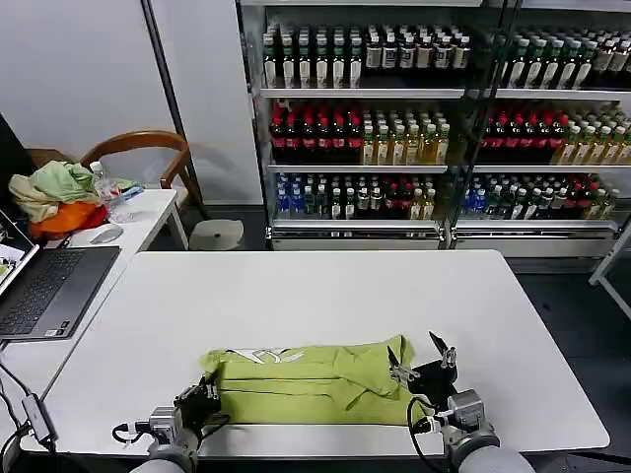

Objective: Fold and organize the clothes.

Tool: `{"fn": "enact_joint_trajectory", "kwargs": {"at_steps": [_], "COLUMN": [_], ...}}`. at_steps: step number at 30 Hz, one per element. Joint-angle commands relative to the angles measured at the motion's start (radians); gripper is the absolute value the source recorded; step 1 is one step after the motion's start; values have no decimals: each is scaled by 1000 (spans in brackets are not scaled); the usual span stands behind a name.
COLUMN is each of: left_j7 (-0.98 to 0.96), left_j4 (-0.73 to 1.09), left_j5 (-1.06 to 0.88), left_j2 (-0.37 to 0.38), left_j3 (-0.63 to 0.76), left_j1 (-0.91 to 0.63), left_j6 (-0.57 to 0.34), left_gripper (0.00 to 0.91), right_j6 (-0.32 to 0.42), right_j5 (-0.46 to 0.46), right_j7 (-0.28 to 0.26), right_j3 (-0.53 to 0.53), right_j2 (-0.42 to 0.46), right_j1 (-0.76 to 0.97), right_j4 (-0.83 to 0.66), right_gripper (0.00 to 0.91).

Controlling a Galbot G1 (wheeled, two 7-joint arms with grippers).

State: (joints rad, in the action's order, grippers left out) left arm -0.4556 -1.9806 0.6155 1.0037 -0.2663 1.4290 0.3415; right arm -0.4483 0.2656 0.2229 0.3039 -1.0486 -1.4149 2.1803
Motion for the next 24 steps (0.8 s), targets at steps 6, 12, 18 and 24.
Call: {"fn": "enact_joint_trajectory", "kwargs": {"at_steps": [6,12,18,24], "left_j7": [48,66,113,137], "left_j4": [-77,-67,-13,-8], "left_j5": [25,67,77,85], "left_j2": [-70,-102,-137,-157], "left_j3": [-198,-343,-510,-612], "left_j1": [-3,30,50,41], "left_j6": [58,122,147,207], "left_gripper": [40,40,40,40], "right_j6": [1,4,20,23], "right_j5": [-1,1,-2,-1], "right_j7": [2,1,-4,-4], "right_j3": [-12,-16,-17,-11], "right_j2": [7,9,11,11], "right_j1": [34,70,84,89], "right_j4": [-7,-16,-24,-25], "right_gripper": [907,907,907,907]}}
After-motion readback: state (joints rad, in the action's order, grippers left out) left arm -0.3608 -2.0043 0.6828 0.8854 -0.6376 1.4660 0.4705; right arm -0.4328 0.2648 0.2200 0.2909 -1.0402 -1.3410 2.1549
